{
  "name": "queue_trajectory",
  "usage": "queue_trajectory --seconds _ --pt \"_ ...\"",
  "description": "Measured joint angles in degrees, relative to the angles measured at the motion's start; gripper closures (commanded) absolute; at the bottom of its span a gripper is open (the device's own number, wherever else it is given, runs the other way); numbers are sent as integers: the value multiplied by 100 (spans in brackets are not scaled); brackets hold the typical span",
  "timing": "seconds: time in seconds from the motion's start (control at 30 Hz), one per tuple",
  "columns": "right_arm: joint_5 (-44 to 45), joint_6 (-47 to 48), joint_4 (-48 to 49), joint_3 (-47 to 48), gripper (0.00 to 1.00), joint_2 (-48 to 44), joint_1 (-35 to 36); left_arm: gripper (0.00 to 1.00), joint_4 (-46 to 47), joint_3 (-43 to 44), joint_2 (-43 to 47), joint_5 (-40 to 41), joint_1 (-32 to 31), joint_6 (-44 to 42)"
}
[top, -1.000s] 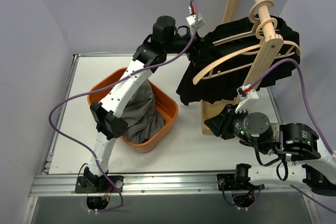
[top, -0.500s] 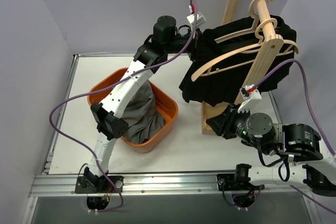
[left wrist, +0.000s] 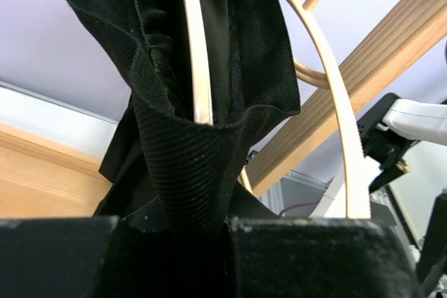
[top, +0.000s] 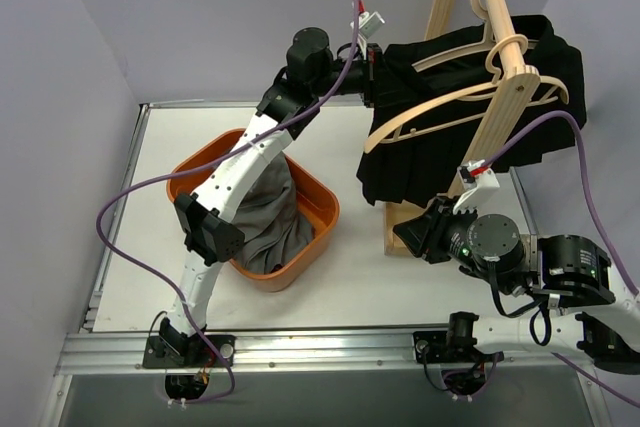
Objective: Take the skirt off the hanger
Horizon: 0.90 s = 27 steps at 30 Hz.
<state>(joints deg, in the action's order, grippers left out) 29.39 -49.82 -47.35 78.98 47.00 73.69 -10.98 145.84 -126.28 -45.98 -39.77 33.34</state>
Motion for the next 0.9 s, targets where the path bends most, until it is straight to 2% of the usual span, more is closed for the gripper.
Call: queue_trajectory --seconds 0.57,0.9 --pt "46 166 -4 35 83 -44 0 98 1220 -608 166 -24 343 448" --pt "59 192 -87 70 82 -109 0 98 1283 -1937 1060 48 619 247"
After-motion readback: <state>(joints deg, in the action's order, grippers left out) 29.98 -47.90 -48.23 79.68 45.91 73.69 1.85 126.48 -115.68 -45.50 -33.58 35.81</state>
